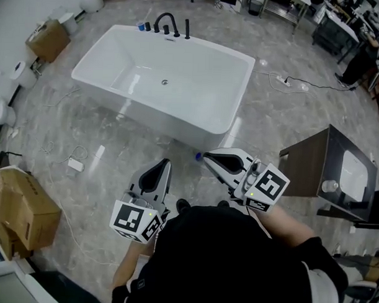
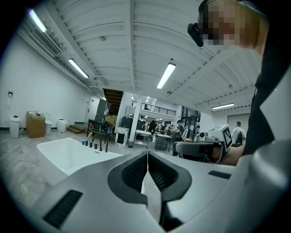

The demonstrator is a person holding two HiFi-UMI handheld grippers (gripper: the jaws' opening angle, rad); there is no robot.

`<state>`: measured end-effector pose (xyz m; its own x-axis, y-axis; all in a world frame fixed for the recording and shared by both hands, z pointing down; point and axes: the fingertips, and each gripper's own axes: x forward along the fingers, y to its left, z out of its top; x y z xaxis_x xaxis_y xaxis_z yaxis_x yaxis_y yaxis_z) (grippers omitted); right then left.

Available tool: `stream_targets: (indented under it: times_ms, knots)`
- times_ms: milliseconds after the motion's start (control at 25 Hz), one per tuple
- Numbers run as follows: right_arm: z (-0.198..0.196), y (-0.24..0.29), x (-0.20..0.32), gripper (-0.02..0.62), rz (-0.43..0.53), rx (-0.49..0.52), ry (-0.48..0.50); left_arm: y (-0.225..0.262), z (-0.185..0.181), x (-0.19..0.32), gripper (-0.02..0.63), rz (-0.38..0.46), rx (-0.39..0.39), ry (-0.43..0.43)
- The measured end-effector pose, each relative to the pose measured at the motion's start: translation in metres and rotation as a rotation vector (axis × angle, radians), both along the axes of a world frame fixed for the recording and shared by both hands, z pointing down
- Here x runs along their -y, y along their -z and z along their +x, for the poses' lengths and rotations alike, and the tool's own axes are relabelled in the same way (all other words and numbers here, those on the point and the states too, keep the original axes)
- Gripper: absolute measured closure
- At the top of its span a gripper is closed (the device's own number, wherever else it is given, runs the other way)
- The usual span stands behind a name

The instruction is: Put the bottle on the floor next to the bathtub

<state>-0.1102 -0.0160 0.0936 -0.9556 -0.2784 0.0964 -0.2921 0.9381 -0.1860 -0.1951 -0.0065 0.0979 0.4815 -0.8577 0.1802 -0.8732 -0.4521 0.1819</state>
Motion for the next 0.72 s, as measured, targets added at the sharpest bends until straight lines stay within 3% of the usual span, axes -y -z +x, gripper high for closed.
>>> stream_targets:
  times_ms: [120, 360, 560, 720]
  knots:
    - [-0.012, 0.013, -0.008, 0.568, 0.039, 0.004, -0.007, 0.014, -0.019, -0.005, 0.588, 0.032, -0.015, 0.01]
    - [-0.015, 0.041, 0.005, 0.568, 0.061, 0.046, -0.018, 0.036, -0.042, 0.002, 0.588, 0.073, 0.033, 0.05]
    - [0.011, 0.069, 0.001, 0.568, 0.053, 0.098, 0.021, 0.064, -0.031, 0.0, 0.588, 0.098, -0.002, 0.079]
    - [0.03, 0.069, 0.01, 0.569, 0.061, 0.081, 0.037, 0.069, -0.018, 0.009, 0.588, 0.103, 0.037, 0.088]
